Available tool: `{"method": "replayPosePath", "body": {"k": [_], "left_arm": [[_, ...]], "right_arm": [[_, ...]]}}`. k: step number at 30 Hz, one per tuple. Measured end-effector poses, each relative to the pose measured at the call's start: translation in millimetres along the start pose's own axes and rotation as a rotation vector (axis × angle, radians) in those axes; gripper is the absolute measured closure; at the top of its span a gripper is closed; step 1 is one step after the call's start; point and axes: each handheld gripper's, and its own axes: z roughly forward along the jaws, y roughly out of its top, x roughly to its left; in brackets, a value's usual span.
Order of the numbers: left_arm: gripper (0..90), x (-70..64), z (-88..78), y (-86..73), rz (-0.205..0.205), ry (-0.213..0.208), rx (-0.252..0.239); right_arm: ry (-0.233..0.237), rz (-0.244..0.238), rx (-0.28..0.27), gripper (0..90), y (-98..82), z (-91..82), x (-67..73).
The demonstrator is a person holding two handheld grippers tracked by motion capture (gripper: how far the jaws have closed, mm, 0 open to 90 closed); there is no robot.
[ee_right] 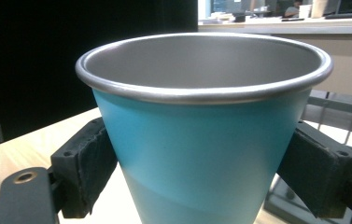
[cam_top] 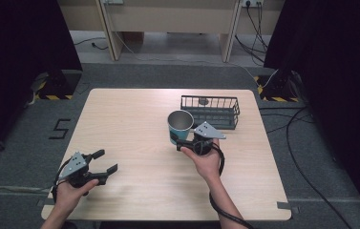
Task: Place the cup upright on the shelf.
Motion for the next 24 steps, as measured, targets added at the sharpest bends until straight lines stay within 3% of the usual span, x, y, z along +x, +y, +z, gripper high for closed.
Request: {"method": "replayPosePath", "body": {"k": [24], "left_arm": [[15.7,0.3,0.3,-0.3,-0.003,0.003,0.001]], "right_arm": [[-0.117,0.010,-0.026,17.4,18.2,-18.9,-38.6]]}}
